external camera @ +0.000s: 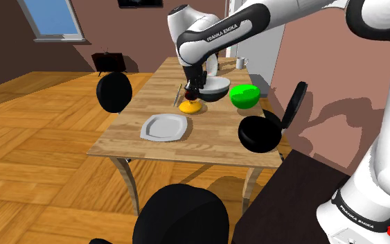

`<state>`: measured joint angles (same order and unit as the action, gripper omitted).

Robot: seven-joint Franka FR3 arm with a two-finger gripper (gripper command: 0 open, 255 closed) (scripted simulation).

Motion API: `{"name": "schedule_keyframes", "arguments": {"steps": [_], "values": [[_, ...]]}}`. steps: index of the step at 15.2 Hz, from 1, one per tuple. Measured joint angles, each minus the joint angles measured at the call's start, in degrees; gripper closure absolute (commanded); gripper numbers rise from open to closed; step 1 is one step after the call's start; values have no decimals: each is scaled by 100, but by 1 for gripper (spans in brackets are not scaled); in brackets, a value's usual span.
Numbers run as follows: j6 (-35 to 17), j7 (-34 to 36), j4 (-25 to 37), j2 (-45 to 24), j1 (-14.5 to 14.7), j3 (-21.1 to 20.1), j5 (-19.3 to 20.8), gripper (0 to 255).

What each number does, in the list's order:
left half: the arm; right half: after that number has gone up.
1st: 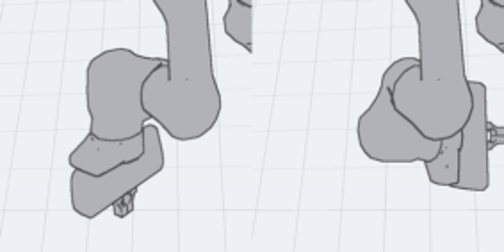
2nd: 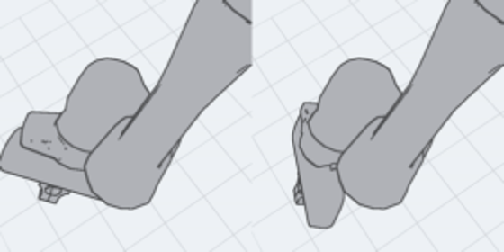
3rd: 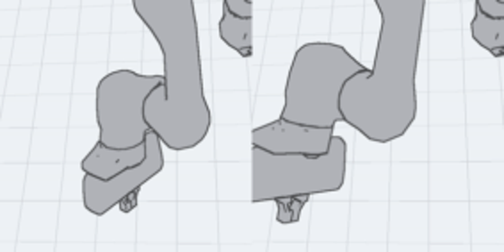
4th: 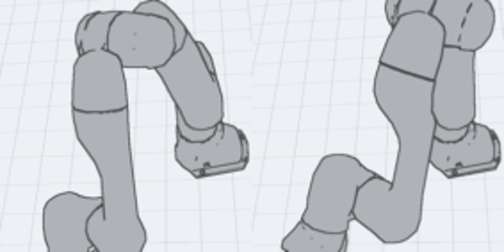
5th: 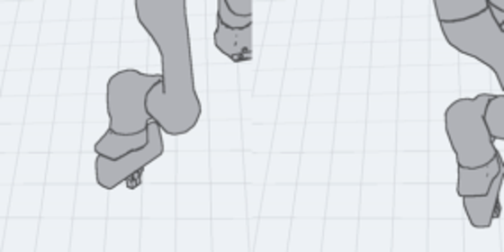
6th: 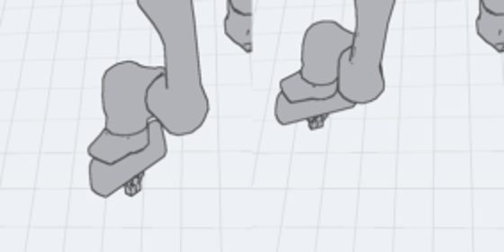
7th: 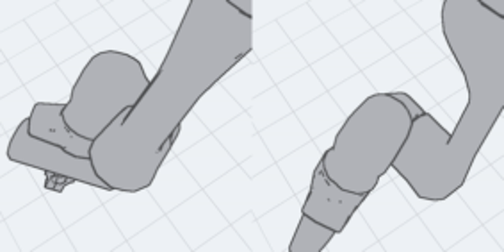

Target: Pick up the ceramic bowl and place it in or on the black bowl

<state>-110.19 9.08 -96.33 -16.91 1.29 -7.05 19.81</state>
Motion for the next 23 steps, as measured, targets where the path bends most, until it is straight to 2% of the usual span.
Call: {"name": "schedule_keyframes", "arguments": {"steps": [8, 15, 18, 23], "values": [[-566, -251, -2236, 1783, -262, 114, -143, 255], [-737, -598, -3851, 3333, -379, 327, -225, 255], [-854, -639, -4263, 3649, -401, 381, -205, 255], [-1225, -524, -4551, 3552, -425, 387, -126, 255]]}}
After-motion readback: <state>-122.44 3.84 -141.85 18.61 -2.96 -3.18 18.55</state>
